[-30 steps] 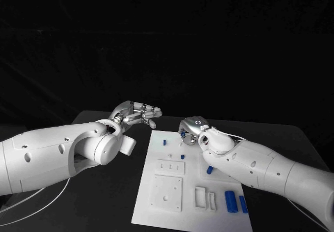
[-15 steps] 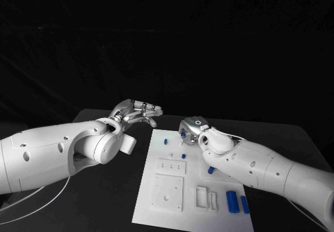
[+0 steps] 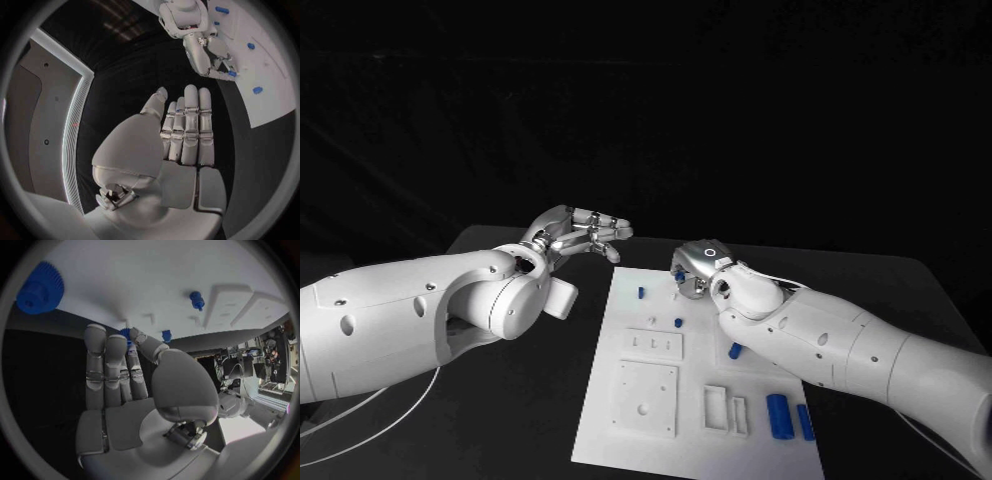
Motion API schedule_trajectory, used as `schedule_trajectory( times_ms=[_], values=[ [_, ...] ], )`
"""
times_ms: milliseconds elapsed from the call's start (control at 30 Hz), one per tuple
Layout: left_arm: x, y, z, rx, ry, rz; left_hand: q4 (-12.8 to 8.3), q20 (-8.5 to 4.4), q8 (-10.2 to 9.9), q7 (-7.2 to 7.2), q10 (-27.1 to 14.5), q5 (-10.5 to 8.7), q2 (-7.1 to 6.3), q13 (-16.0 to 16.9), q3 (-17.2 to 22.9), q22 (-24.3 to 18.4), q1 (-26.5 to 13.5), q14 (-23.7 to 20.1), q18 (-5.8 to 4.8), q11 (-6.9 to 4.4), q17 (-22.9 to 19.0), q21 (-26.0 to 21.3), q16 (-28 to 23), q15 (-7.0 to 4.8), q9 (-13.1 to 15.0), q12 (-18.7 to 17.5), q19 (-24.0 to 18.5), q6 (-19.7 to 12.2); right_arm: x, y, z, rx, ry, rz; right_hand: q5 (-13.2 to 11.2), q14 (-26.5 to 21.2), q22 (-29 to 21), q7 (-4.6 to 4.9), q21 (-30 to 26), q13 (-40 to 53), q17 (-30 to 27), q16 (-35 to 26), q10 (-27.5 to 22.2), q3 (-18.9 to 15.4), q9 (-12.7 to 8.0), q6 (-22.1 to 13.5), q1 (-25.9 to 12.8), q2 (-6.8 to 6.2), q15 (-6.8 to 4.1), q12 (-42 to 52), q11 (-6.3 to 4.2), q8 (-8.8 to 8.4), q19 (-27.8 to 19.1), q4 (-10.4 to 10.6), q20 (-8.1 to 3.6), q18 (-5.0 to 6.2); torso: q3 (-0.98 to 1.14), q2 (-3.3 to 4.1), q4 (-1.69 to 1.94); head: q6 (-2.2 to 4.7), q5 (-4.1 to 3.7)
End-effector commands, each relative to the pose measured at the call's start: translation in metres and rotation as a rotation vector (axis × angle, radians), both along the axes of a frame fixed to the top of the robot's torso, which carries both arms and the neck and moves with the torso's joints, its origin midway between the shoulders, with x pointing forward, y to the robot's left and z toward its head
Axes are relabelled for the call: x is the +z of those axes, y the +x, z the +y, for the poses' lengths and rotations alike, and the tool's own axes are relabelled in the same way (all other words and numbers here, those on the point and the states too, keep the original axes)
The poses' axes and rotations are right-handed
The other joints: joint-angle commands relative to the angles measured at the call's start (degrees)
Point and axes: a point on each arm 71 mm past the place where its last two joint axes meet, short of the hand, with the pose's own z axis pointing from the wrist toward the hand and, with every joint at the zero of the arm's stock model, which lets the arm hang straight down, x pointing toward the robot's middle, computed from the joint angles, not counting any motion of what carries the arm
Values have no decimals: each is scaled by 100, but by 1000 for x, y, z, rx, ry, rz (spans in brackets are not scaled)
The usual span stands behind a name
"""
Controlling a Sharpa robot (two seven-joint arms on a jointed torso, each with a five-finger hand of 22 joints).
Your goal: Assemble the parts on the task board
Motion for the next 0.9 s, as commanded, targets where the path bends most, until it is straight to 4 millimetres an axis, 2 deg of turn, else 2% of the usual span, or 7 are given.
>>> schedule_trajectory(
  times_ms=[33,467,700,900],
  values=[
    [2,0,0,-2,0,-11,-18,-4,-21,13,-34,-31,-24,5,-11,15,-28,-33,-3,-17,-9,-24,35,3,-2,10,-20,-30,-3,0,-1,-13,-31,8,14,0,8,-3,-39,13,7,-14,230,40,8,20,33,1,-26,14,-184,19,45,5,7,73,-6,10,7,21,-25],
    [3,0,2,4,0,-13,-18,-4,-21,13,-34,-31,-24,5,-11,15,-28,-33,-3,-17,-9,-24,35,3,-2,10,-20,-30,-4,-1,-1,-6,-45,30,17,2,70,0,-128,13,-5,-22,217,40,9,12,23,-7,-16,13,-179,19,58,10,19,72,-14,20,5,-14,-28],
    [3,0,2,4,0,-14,-18,-4,-21,13,-34,-31,-24,5,-11,15,-28,-33,-3,-17,-9,-24,35,3,-2,10,-20,-30,-5,-2,0,-2,-49,38,19,2,86,1,-143,14,-8,-22,220,40,10,10,20,-7,-14,15,-180,18,63,10,21,73,-14,21,17,-11,-20],
    [3,0,3,7,1,-14,-13,-5,-20,13,-36,-32,-30,5,-12,35,-16,-31,-3,-16,-17,-36,38,2,-2,10,-17,-26,-6,-2,0,-1,-57,48,21,3,105,1,-165,14,-15,-20,218,48,11,10,13,-8,-12,13,-178,18,68,13,26,78,-15,25,9,0,-18]
  ],
)
